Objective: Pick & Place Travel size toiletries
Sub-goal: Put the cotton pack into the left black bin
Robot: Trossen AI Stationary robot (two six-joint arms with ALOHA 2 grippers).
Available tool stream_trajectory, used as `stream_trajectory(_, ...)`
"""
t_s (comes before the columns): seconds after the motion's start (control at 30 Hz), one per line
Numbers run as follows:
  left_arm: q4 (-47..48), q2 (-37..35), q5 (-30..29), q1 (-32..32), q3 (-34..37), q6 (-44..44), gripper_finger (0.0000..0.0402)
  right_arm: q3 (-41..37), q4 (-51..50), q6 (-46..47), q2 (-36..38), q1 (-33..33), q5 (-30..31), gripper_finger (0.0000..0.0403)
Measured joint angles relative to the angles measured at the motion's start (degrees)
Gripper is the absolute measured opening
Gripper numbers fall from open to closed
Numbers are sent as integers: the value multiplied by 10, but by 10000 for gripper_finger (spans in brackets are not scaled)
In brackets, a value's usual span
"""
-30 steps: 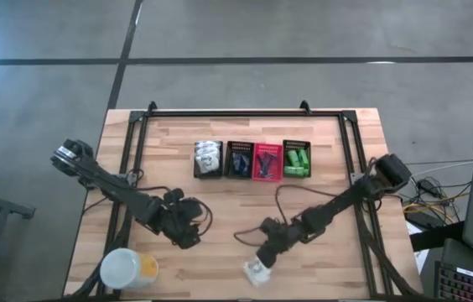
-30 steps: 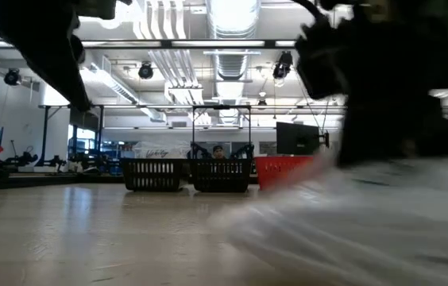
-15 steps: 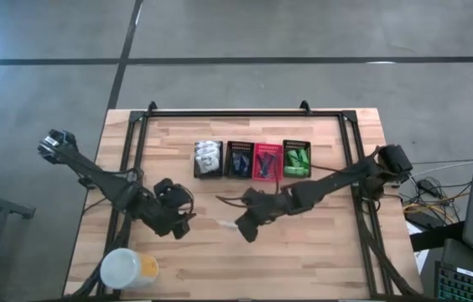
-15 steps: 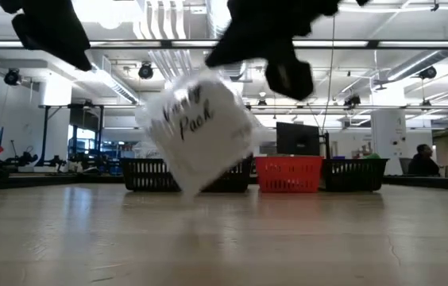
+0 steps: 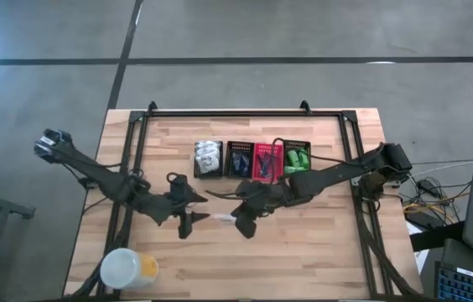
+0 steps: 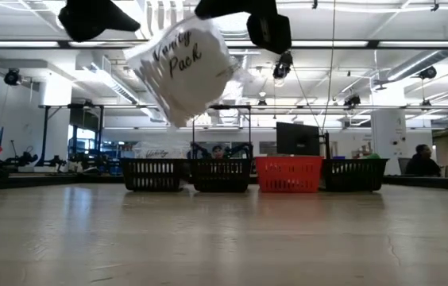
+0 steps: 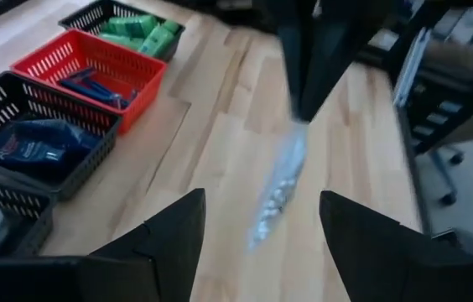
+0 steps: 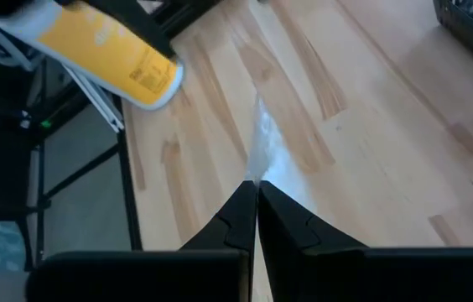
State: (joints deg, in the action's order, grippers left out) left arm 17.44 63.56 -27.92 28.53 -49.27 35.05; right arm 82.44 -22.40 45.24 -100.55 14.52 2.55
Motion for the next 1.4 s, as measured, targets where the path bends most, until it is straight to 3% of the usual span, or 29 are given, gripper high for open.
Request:
stream_trajectory(0.27, 0, 72, 23, -17, -40, -66, 242, 7, 1, 7, -1, 0, 3, 8)
stream_trajectory(0.5, 3, 103, 3, -31, -64, -82, 290, 7, 1, 9, -1, 2, 1, 8)
stream_trajectory(0.63, 1, 115, 60, -35, -63, -81, 312, 7, 1, 8, -1, 3, 0, 8)
stream_trajectory(0.93, 2, 161, 75, -43, -66, -85, 302, 7, 2, 4, -1, 5, -11, 8)
stream_trajectory(1.13, 2, 180, 75, -45, -71, -85, 245, 7, 2, 2, -1, 5, -12, 8)
stream_trajectory(1.4, 13, 178, 75, -45, -70, -93, 84, 7, 0, 6, -2, 5, -12, 8)
